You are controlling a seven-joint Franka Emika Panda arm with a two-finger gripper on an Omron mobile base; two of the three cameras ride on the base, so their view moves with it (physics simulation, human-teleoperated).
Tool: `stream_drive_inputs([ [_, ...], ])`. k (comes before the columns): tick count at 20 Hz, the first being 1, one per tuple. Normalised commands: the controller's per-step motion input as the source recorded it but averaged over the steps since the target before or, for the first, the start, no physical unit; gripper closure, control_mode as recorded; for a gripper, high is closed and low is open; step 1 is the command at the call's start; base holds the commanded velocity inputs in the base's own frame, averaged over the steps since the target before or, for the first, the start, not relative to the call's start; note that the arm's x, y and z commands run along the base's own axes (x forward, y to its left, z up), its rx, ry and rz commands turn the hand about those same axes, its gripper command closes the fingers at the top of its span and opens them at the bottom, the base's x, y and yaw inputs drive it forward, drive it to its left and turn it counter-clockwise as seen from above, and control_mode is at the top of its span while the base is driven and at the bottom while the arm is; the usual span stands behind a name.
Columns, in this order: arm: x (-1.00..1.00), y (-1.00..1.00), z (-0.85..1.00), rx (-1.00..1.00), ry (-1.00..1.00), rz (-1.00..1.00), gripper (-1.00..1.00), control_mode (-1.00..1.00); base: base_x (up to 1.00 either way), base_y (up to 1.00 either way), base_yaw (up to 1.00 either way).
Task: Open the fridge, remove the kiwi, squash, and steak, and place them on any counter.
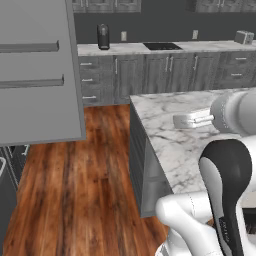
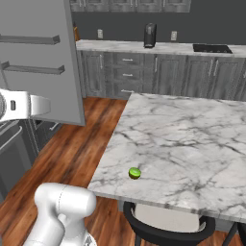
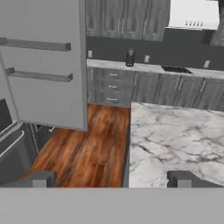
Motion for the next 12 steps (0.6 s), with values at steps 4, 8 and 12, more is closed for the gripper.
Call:
stream_drive_inputs([
  [4, 0.00, 0.00, 0.10, 0.00, 0.34, 0.00, -1.00, -1.00, 0.00, 0.00, 0.00],
  [8, 0.00, 0.00, -0.02, 0.00, 0.11, 0.00, -1.00, -1.00, 0.00, 0.00, 0.00],
  [12, 0.00, 0.00, 0.00, 0.00, 0.00, 0.00, -1.00, 1.00, -0.03, 0.00, 0.00],
])
